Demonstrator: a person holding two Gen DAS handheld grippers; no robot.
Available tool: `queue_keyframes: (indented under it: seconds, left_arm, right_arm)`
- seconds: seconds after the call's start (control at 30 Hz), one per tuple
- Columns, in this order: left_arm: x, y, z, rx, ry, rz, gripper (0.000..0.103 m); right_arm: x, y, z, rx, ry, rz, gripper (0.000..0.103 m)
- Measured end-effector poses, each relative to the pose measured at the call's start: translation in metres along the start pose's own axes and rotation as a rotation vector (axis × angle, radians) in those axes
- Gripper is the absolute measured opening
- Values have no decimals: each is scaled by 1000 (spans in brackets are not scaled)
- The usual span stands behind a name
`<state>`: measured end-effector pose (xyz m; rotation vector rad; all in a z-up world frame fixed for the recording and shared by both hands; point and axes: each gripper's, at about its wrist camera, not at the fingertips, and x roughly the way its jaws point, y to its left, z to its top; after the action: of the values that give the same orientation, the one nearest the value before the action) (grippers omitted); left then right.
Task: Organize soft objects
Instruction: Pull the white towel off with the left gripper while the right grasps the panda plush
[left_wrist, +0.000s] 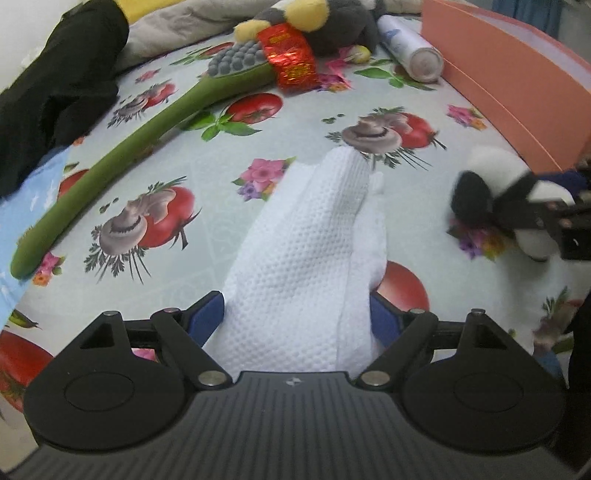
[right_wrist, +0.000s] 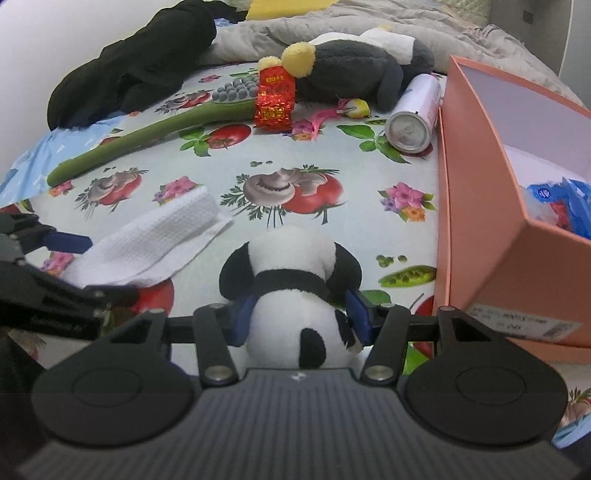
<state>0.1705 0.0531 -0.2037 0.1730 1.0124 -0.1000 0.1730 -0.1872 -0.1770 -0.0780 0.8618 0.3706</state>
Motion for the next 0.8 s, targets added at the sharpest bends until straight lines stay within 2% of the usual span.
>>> queue_keyframes:
  seconds: [0.13, 0.3, 0.37, 0.47, 0.57, 0.63, 0.8]
  left_arm:
    - [5, 12, 2, -81, 0, -17, 84]
    - [5, 14, 0, -112, -16, -5, 80]
    - [4, 12, -1, -127, -22, 4, 74]
    - [0, 12, -1, -153, -29, 10, 61]
    - [-2, 13, -2, -176, -35, 19, 40]
    - [-3, 12, -1, -182, -33, 22, 23]
    - [-8, 11, 0, -220, -17, 6, 10]
  right_arm:
    - [0, -2, -3, 15, -1, 1, 56]
    - [1, -1, -4, 9, -11, -3, 56]
    - [1, 2, -6, 0, -19, -13, 56]
    - [0, 5, -8, -14, -28, -24, 56]
    - [-2, 4, -9, -7, -30, -26, 56]
    - [-3, 3, -9, 7, -32, -28, 56]
    - [-11, 7, -11, -7, -52, -44, 56]
